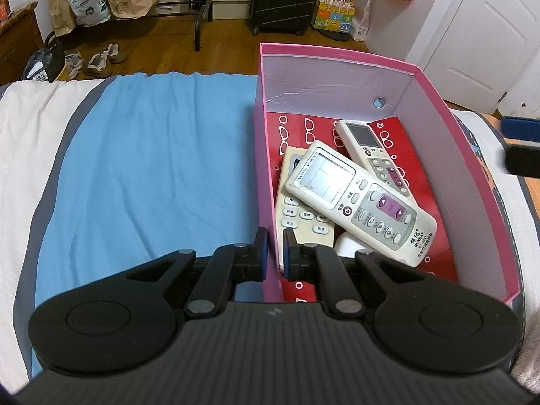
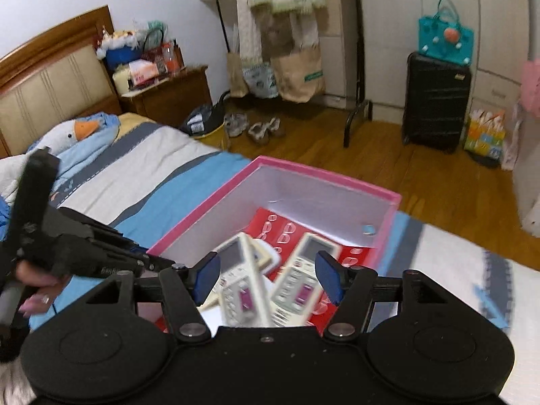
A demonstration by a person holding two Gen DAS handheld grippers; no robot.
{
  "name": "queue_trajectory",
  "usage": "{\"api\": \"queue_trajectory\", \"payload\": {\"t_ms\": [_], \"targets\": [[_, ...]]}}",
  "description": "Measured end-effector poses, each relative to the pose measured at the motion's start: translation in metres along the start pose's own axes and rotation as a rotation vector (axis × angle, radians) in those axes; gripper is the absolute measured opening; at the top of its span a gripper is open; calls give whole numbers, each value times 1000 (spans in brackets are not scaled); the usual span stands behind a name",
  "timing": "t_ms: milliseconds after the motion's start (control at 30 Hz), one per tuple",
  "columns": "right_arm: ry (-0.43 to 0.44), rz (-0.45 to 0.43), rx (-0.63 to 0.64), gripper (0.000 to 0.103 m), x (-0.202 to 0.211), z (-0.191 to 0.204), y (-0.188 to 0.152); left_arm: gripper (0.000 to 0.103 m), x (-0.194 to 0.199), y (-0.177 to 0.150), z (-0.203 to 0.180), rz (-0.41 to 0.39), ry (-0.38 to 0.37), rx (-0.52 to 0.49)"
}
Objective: Organize rigid objects
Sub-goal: 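Move the open right gripper to the silver keys on the bed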
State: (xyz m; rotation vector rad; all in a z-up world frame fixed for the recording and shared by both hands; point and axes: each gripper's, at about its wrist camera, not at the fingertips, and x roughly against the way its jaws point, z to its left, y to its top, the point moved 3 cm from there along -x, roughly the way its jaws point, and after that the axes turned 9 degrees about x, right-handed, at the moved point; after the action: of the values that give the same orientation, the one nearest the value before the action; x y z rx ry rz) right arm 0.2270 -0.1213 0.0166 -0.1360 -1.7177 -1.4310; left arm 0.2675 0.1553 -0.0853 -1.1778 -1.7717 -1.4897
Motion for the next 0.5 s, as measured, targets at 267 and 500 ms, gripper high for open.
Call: {"api": "queue_trajectory", "payload": {"t_ms": [267,500], "targets": [[-58,-52,-60,70,47,-49,-42,8,0,0,-4,2,17,-7],[-166,23,-307,73,29,-115,-98,9,0,0,-4,3,16,-6]]}}
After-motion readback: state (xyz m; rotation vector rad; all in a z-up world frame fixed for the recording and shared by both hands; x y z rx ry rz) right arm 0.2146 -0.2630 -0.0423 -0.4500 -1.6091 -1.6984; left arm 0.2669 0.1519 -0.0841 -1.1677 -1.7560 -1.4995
